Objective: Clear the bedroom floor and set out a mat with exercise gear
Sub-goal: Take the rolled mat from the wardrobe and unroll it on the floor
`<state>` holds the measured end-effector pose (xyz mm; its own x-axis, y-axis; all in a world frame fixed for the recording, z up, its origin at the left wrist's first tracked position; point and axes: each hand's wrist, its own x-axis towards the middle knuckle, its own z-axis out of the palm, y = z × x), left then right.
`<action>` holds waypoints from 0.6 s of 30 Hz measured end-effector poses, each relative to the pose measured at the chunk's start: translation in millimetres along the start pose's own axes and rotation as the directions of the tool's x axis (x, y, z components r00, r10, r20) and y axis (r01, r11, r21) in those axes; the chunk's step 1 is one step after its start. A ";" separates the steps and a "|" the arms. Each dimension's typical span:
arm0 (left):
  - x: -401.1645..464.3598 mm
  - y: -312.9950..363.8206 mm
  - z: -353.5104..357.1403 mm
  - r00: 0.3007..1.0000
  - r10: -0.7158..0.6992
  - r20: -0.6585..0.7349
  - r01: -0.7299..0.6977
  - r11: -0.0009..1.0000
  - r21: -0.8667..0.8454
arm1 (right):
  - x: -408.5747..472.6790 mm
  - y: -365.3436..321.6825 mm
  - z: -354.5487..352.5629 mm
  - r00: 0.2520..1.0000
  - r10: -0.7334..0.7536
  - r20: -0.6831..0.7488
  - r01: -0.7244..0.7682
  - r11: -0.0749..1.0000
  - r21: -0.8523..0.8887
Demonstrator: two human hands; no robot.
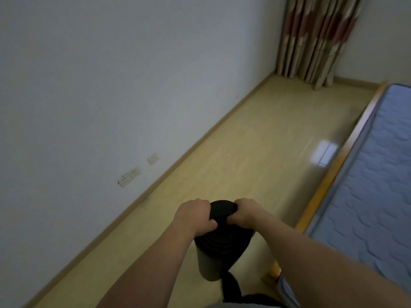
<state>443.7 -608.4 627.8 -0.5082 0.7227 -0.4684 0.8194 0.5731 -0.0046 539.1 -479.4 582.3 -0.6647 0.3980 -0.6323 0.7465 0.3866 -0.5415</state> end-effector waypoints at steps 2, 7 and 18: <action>38.9 -6.4 -27.0 0.999 0.029 -0.025 -0.029 1.000 0.010 | 29.7 -11.6 -28.9 0.999 -0.001 -0.037 0.002 0.999 0.036; 142.3 -11.3 -70.1 0.990 0.129 -0.051 -0.127 0.991 0.043 | 102.0 -18.5 -87.0 0.989 0.097 -0.112 -0.079 0.985 0.154; 414.6 -33.9 -176.7 0.932 0.349 -0.099 -0.351 0.936 -0.005 | 288.5 -56.8 -257.3 0.920 0.273 -0.281 -0.208 0.948 0.240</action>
<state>158.3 -259.9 589.9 -0.2133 0.9117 -0.3510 0.9446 0.2843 0.1643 297.4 -172.5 573.1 -0.4157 0.7056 -0.5739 0.8531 0.0838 -0.5149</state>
